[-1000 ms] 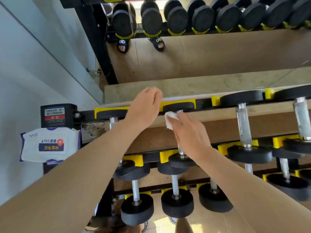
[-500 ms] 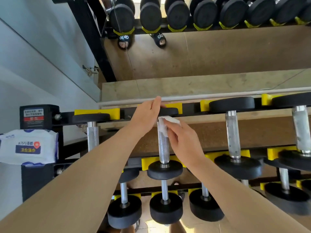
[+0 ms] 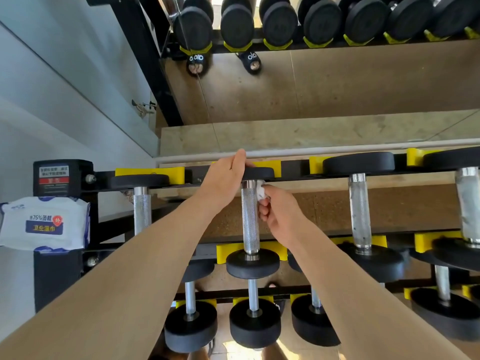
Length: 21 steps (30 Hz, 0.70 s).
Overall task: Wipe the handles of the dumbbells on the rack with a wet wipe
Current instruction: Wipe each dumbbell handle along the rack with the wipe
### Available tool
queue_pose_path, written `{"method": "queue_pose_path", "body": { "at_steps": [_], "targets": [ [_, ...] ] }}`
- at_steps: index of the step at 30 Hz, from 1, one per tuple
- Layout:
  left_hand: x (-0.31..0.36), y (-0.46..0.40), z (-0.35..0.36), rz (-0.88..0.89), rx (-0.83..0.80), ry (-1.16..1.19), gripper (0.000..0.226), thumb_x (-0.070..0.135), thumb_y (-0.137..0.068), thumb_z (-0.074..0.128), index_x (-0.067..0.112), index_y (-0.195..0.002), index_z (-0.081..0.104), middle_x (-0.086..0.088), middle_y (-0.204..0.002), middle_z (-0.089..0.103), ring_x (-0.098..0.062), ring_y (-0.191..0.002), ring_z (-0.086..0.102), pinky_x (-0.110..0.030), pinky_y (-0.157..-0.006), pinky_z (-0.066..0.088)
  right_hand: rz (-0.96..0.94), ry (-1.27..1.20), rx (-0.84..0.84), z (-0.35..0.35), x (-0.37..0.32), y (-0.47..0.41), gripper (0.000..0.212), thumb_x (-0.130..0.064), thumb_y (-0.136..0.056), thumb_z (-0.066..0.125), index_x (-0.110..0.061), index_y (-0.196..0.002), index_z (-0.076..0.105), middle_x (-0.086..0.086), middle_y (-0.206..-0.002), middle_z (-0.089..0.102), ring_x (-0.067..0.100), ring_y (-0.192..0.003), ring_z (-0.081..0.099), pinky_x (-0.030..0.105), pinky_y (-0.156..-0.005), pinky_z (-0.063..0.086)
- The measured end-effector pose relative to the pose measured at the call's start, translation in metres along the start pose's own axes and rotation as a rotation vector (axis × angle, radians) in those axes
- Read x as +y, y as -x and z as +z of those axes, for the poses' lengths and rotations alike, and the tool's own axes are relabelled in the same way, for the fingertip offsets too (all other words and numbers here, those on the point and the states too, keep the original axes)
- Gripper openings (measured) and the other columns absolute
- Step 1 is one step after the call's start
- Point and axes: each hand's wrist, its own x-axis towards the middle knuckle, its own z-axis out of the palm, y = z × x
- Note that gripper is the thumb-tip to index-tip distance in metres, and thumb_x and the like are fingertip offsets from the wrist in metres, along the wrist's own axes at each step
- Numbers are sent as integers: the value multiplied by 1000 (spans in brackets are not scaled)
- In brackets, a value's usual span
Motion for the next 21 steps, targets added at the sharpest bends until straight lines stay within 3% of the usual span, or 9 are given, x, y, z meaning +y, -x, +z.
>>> {"method": "queue_pose_path", "body": {
  "at_steps": [3, 6, 8, 10, 12, 13, 16, 19, 21],
  "targets": [
    [1, 0, -1, 3, 1, -1, 57, 39, -112, 23, 22, -103, 77, 1, -101, 71, -7, -95, 60, -25, -85, 41, 52, -74, -97, -5, -4, -6, 23, -16, -98, 39, -18, -77, 46, -4, -56, 33, 11, -48, 28, 27, -52, 26],
    [1, -1, 1, 0, 5, 6, 57, 39, -112, 23, 21, -103, 77, 1, -100, 70, -5, -94, 59, -25, -86, 40, 16, 15, 13, 2, -4, 0, 20, -14, -96, 42, -13, -78, 51, 0, -58, 39, 12, -50, 33, 27, -53, 30],
    [0, 0, 1, -8, 9, 13, 58, 40, -112, 23, 22, -102, 77, 1, -100, 70, -7, -96, 60, -28, -88, 41, -178, 240, 178, 13, 4, 12, 22, -15, -96, 47, -8, -81, 62, 7, -66, 55, 13, -57, 45, 25, -59, 38],
    [0, 0, 2, -17, 5, 14, 57, 41, -112, 23, 23, -101, 77, 1, -99, 70, -10, -96, 60, -29, -89, 43, -535, 564, 319, 22, 19, 28, 22, -16, -98, 47, -14, -87, 66, 1, -74, 64, 4, -61, 53, 10, -59, 39],
    [0, -1, 2, -18, 1, 7, 55, 42, -111, 24, 25, -101, 75, 1, -98, 69, -12, -96, 60, -32, -91, 45, -876, 908, 312, 27, 34, 38, 14, -16, -97, 53, -18, -99, 67, -4, -82, 65, 3, -68, 59, 11, -61, 44],
    [0, -1, 2, -17, 1, 1, 55, 42, -112, 24, 25, -101, 75, 2, -96, 69, -11, -95, 60, -32, -91, 46, -995, 1091, 279, 27, 43, 39, 15, -15, -93, 60, -17, -105, 68, -2, -86, 67, 8, -73, 62, 18, -64, 51],
    [-2, -2, 4, 1, 8, -26, 55, 41, -112, 24, 24, -101, 75, 1, -93, 69, -8, -91, 60, -29, -90, 46, -1131, 1473, 236, 14, 59, 31, 39, -9, -74, 78, -10, -112, 72, 7, -92, 69, 22, -79, 65, 32, -67, 57],
    [-4, -2, 3, 12, 7, -43, 56, 40, -112, 22, 24, -101, 74, 3, -91, 68, -6, -88, 59, -22, -82, 44, -1173, 1534, 210, -9, 54, 32, 61, -10, -61, 87, -12, -119, 68, 6, -88, 67, 21, -73, 63, 31, -64, 54],
    [-3, -3, 3, 22, 7, -38, 57, 40, -112, 22, 23, -101, 75, 5, -90, 68, -5, -88, 59, -21, -79, 42, -1216, 1476, 258, -23, 44, 35, 59, -11, -67, 85, -11, -123, 65, 6, -86, 66, 20, -71, 61, 29, -61, 53]
  ]
}}
